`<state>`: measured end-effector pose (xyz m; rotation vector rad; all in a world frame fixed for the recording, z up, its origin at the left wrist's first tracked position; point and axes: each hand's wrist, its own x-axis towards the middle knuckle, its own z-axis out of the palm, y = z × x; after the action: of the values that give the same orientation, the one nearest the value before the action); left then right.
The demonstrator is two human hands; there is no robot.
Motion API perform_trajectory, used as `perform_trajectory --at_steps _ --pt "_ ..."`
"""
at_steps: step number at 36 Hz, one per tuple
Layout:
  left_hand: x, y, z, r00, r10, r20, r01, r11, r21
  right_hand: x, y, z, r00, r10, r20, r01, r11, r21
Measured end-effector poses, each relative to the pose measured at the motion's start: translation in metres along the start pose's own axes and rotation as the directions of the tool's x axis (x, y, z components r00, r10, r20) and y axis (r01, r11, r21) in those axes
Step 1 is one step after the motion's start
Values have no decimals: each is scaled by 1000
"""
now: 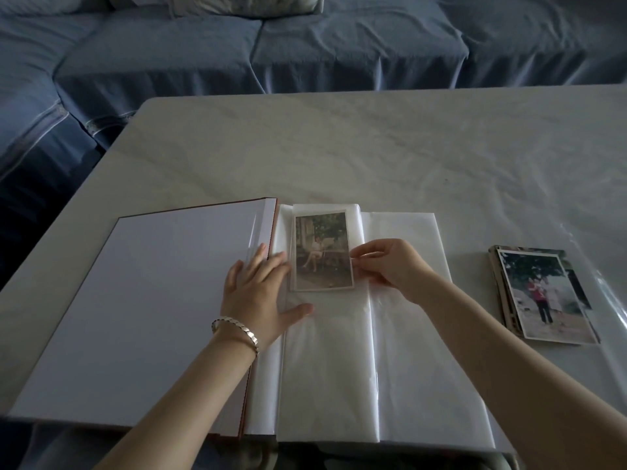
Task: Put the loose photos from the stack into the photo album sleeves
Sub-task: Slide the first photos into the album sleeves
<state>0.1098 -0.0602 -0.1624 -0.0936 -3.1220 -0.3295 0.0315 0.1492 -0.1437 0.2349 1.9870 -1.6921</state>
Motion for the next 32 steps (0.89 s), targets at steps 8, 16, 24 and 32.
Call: perform_trajectory --at_steps 8,16,24,32 --pt "0 0 0 1000 0 -7 0 1000 -3 1 0 2 1000 -18 -21 16 994 -105" --pt "0 0 -1 1000 -8 30 7 1000 22 1 -3 14 992 94 -80 -91 995 43" --pt "1 0 -2 999 -14 40 14 1000 10 -3 -5 9 995 95 -25 -95 995 0" --pt "2 -1 -2 998 -19 58 18 1000 14 -3 4 22 967 -121 -226 88 985 -149"
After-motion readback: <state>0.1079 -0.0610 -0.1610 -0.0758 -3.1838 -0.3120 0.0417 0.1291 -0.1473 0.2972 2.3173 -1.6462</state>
